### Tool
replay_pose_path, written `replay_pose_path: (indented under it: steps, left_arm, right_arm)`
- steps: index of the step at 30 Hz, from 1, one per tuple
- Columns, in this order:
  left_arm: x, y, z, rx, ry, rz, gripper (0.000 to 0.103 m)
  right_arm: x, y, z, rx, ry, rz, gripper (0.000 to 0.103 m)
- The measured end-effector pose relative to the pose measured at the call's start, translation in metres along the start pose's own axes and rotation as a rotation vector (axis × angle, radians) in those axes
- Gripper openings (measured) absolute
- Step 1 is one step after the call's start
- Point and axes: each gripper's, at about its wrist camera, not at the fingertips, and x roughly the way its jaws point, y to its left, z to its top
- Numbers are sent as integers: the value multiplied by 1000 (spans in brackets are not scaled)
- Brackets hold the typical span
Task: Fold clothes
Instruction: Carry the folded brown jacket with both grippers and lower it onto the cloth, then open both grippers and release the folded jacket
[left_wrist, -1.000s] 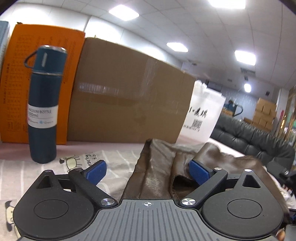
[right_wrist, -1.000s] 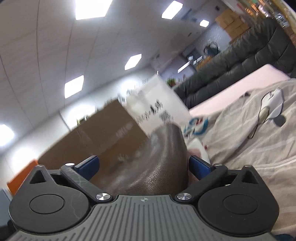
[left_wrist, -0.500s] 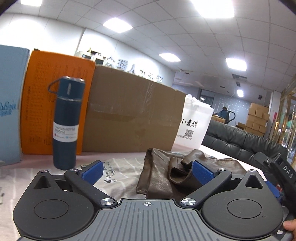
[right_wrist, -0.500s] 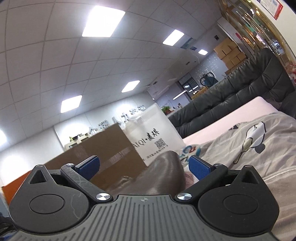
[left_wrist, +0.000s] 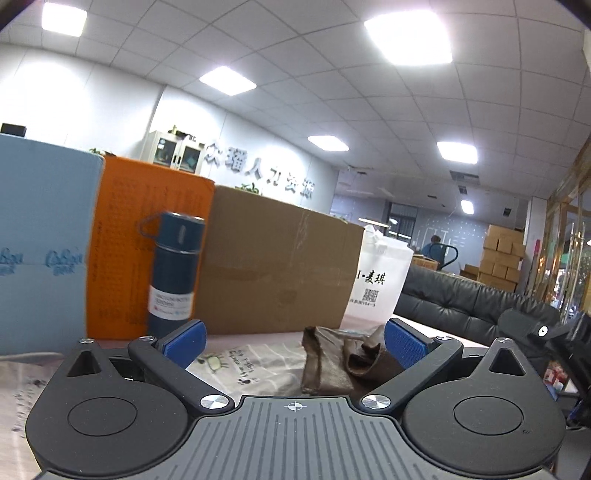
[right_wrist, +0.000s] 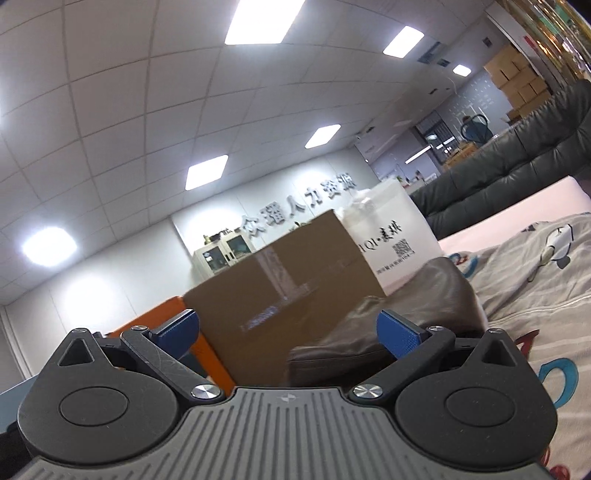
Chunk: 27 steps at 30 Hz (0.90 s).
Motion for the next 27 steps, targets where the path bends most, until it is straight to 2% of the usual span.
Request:
replay_pose_path:
  steps: [4, 7, 11, 15, 18, 20, 27]
  left_arm:
    - [-12, 12, -9, 29, -15, 21, 103]
    - [-20, 18, -19, 56, -44, 55, 103]
    - [-22, 24, -34, 77, -80, 91, 103]
    - [-22, 31, -45, 67, -112, 91, 103]
    - [-22, 26, -52, 117, -113, 83, 103]
    - [-23, 21, -55, 160, -114, 85, 103]
    - [-30, 16, -63, 186, -147, 82, 103]
  right_arm:
    - [-15, 27, -14, -67, -6, 6, 103]
    - [-17, 37, -28, -96, -2, -35, 103]
    - [-11, 48, -50, -201, -21, -146, 103]
    - [1, 48, -68, -300, -18, -250, 103]
    - [12, 44, -76, -330, -4, -302, 103]
    - [15, 44, -80, -352, -17, -327, 103]
    - [7, 56, -90, -440, -79, -357, 103]
